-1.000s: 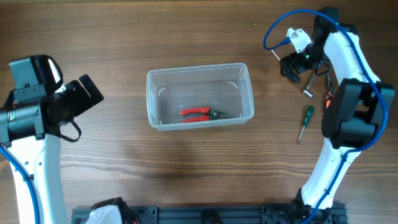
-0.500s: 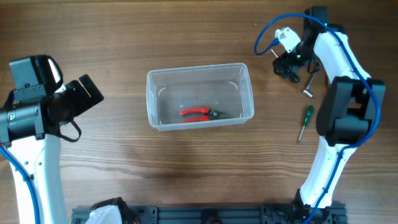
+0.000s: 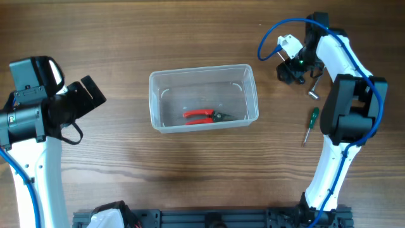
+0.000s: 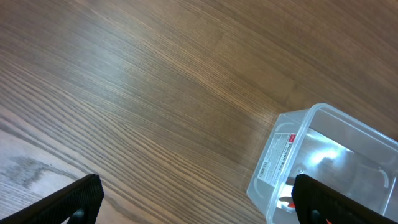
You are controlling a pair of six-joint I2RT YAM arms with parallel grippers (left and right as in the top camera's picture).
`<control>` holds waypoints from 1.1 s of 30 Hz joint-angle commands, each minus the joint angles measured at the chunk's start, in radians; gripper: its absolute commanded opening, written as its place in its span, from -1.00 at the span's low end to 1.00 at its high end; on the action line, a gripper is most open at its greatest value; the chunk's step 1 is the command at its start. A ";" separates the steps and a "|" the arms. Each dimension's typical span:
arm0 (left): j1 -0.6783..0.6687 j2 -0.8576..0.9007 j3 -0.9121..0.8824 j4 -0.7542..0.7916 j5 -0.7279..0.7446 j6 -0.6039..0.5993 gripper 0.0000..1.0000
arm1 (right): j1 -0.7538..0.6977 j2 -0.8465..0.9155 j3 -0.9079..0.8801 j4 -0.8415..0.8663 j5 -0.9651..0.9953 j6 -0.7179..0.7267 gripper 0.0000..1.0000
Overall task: Pack container
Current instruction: 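Grasp the red-black screwdriver by its handle with the right gripper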
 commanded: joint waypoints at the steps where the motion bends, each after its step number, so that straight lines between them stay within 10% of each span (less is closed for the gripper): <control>1: 0.005 0.003 0.013 -0.003 0.016 -0.009 1.00 | 0.001 0.023 -0.043 -0.007 -0.021 -0.003 0.56; 16: 0.005 0.003 0.013 -0.003 0.016 -0.009 1.00 | 0.001 0.023 -0.043 0.011 -0.021 0.094 -0.35; 33: 0.005 0.003 0.013 -0.003 0.016 -0.009 1.00 | 0.001 0.023 -0.043 0.013 -0.021 0.094 -0.91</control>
